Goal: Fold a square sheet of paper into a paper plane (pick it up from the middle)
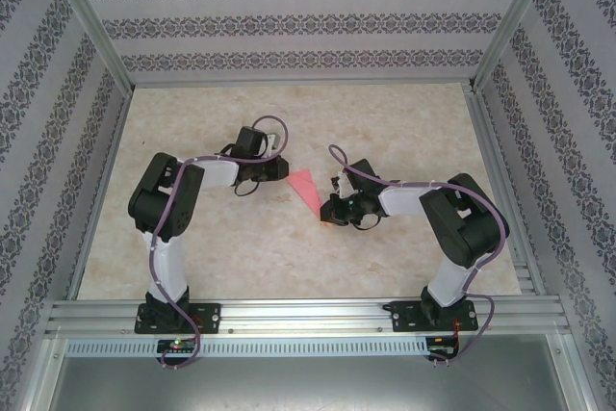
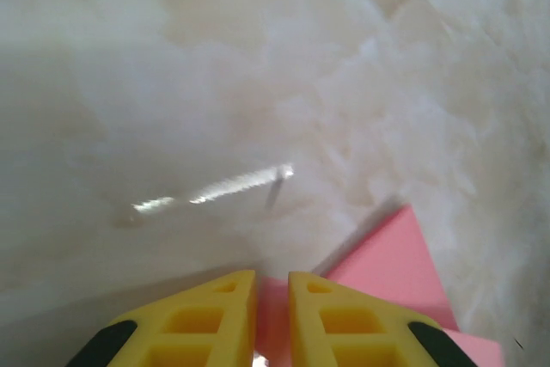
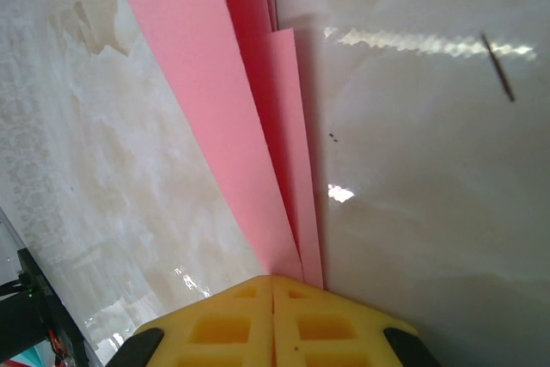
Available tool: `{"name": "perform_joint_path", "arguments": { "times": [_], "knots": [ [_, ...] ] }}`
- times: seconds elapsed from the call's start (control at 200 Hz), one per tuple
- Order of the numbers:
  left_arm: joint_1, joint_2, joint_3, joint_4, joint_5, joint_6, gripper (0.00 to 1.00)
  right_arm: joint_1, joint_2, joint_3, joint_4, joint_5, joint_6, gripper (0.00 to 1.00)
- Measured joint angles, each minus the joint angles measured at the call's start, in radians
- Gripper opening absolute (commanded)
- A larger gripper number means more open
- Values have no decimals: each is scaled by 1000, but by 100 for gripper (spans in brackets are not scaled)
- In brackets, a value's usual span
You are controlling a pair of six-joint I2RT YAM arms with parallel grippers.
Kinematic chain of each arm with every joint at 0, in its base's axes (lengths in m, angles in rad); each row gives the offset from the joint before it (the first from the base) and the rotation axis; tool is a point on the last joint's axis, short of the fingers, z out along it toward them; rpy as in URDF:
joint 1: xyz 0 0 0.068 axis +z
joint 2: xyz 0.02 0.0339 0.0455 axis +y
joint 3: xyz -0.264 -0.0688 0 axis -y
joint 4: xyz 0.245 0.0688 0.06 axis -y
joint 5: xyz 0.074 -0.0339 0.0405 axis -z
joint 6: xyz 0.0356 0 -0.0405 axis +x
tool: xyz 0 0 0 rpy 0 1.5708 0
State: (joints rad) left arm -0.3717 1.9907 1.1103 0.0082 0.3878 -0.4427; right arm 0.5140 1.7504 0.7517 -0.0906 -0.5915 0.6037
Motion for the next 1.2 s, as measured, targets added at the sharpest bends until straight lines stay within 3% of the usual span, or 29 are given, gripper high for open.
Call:
{"name": "perform_joint_path", "arguments": {
  "times": [0.205, 0.37, 0.555, 0.889, 1.199],
  "knots": [
    [21, -20, 28, -34, -12, 10, 20, -6, 3, -3, 6, -13, 0, 8],
    [10, -175, -36, -26, -12, -18, 19, -6, 2, -4, 9, -13, 0, 8],
    [-83, -315, -139, 53, 3, -90, 17, -6, 2, -6, 13, -14, 0, 8],
    [-270, -221, -203, 118, 45, -228, 10, -6, 2, -6, 13, -14, 1, 6],
    [-304, -129, -203, 152, 76, -282, 7, -9, 2, -9, 17, -17, 4, 6]
  ]
}}
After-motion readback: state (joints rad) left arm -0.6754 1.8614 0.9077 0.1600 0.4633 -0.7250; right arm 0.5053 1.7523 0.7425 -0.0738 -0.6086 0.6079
